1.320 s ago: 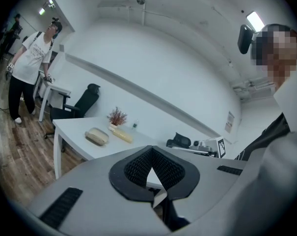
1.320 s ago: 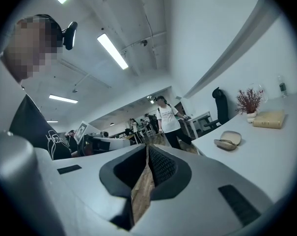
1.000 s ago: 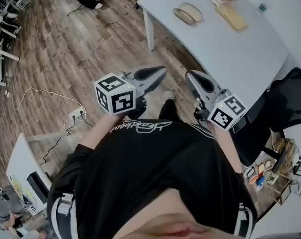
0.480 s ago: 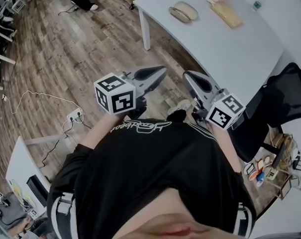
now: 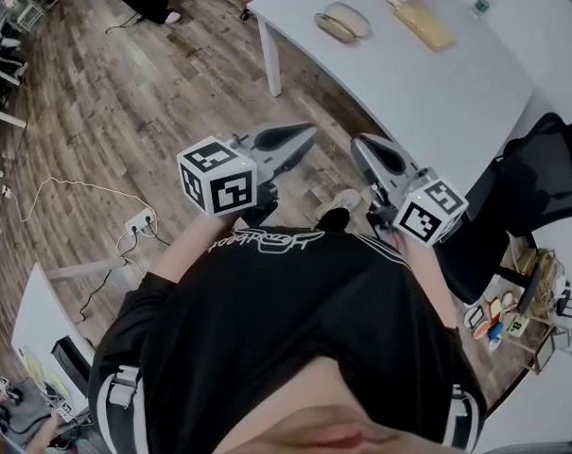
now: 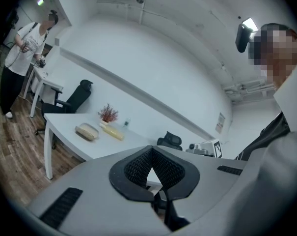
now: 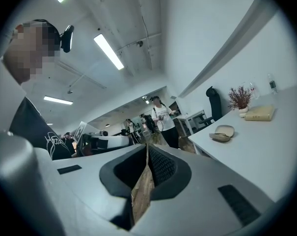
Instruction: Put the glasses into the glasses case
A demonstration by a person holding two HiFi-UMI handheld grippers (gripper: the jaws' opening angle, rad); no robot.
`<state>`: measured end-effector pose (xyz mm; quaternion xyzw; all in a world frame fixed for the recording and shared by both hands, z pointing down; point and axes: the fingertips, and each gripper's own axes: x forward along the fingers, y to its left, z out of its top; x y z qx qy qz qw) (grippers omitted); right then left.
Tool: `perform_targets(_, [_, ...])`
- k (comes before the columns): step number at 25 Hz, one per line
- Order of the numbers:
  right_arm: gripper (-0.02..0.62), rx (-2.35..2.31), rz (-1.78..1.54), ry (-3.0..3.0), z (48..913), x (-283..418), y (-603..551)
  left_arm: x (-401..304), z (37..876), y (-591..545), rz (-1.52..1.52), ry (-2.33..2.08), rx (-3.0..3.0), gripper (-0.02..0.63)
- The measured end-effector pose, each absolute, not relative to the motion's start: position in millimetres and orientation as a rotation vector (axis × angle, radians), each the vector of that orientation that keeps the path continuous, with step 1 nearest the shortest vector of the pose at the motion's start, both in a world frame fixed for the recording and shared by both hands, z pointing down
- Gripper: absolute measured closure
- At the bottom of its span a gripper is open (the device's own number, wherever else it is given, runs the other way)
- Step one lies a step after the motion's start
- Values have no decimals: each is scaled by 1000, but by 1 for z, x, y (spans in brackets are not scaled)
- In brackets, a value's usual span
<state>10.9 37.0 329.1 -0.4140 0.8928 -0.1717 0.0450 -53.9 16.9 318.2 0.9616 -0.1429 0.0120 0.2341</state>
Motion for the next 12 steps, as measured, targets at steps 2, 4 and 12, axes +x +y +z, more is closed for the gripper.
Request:
perform_targets(2, [577,-1261,-524,2727,329,9,36,-58,319,16,28,-403,2632,600])
perform_targets(4, [577,-1256,-521,2727,328,6,36,-62,320,15,21,-412,2625,600])
perform_targets(12, [577,-1255,-519,2733,326,2,40,-63,322,23,26,-400,2620,600])
